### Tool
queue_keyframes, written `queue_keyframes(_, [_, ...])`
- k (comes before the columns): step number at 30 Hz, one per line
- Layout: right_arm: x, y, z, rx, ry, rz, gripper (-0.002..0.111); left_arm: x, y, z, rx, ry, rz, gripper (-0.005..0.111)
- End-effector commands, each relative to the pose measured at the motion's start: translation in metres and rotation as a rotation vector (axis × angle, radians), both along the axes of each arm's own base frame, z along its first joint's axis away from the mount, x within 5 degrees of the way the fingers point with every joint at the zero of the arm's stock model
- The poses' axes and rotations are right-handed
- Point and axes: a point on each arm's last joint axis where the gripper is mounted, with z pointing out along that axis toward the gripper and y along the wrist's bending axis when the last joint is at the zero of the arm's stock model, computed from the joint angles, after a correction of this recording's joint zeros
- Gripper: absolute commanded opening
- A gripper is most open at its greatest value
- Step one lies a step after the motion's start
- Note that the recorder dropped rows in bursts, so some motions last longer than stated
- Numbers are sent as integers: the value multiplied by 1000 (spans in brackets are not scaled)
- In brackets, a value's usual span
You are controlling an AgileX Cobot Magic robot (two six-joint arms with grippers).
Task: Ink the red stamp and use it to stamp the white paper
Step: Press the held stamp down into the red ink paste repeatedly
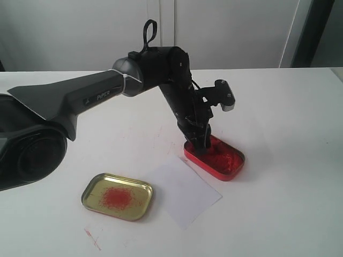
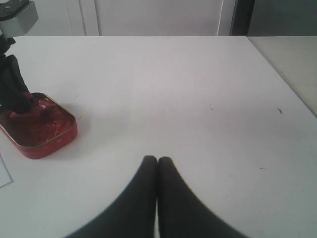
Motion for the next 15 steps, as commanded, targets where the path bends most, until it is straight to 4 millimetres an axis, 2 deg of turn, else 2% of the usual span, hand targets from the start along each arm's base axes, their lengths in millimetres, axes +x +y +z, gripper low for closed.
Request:
queue_keyframes(1, [0, 0, 0, 3, -13, 0, 0, -11, 11, -68, 202, 164, -33, 0])
queue_keyframes(6, [0, 0, 0, 3, -13, 0, 0, -11, 11, -67, 199, 160, -36, 0])
queue_keyframes(15, [0, 0, 0, 21, -13, -5, 0, -8, 9, -39, 159, 112, -31, 0])
